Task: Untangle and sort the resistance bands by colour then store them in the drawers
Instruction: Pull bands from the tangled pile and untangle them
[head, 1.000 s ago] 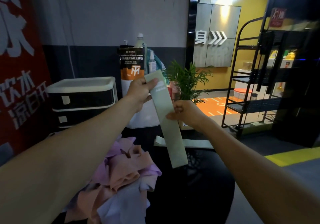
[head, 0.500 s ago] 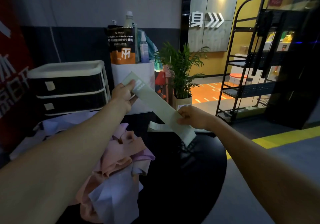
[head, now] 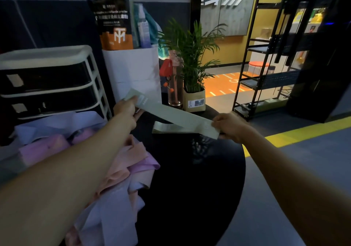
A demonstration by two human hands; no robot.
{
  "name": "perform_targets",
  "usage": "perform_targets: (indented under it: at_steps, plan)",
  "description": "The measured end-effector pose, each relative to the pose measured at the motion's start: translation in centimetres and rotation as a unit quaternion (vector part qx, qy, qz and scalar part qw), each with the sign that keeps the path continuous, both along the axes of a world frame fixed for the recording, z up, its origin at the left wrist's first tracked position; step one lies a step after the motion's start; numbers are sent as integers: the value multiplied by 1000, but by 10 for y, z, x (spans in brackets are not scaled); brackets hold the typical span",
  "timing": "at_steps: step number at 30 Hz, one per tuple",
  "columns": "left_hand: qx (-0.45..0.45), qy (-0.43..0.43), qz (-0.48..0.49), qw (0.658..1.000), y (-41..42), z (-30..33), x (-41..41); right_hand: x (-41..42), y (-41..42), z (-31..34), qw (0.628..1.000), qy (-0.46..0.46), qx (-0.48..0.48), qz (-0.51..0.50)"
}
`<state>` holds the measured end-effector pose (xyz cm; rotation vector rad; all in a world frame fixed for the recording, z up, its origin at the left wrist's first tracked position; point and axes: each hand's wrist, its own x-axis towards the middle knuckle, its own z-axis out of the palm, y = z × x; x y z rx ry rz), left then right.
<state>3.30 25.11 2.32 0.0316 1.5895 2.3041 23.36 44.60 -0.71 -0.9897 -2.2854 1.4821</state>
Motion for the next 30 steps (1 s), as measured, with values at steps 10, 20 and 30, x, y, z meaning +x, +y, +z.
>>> perform_targets:
  at_steps: [10,20,30]
  plan:
    - [-242,128,-49,961,52,-52,-20,-27,62,-35,968,60,31,-243]
    - [-488,241,-79,836,72,-86,-41,-43,91,-71,948,0,210,-238]
    - [-522,260,-69,809,72,-102,-47,-45,95,-89,928,-51,304,-211]
